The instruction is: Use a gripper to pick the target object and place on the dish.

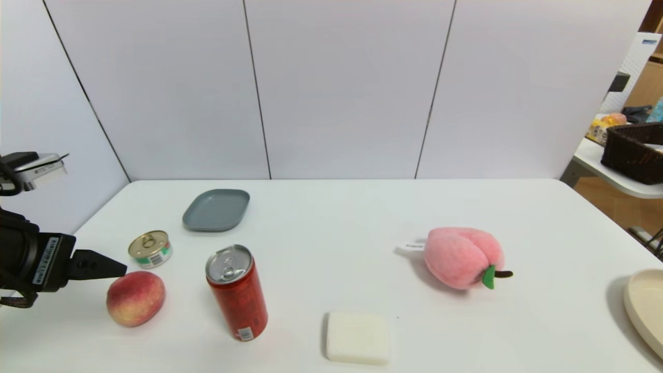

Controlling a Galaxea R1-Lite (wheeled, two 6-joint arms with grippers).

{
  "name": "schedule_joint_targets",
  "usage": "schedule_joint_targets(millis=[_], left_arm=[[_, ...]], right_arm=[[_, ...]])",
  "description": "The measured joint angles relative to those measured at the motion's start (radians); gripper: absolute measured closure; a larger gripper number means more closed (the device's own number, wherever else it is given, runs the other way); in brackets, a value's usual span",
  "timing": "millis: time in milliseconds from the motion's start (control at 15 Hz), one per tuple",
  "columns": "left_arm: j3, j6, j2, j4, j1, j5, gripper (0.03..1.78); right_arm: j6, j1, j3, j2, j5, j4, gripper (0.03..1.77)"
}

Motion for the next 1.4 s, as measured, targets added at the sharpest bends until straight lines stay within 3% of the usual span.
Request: schedule_joint_targets(millis=[400, 1400], left_arm=[[0.006, 0.002, 0.100, 0.002, -0.003, 0.047, 0.12], [-0.004, -0.009, 0.308, 0.000, -0.005, 0.043, 0.12]], right_arm=[[0.000, 0.000, 0.000, 0.000, 0.000, 0.000, 0.09], [0.000, 0.000, 0.000, 0.000, 0.000, 0.000, 0.09]])
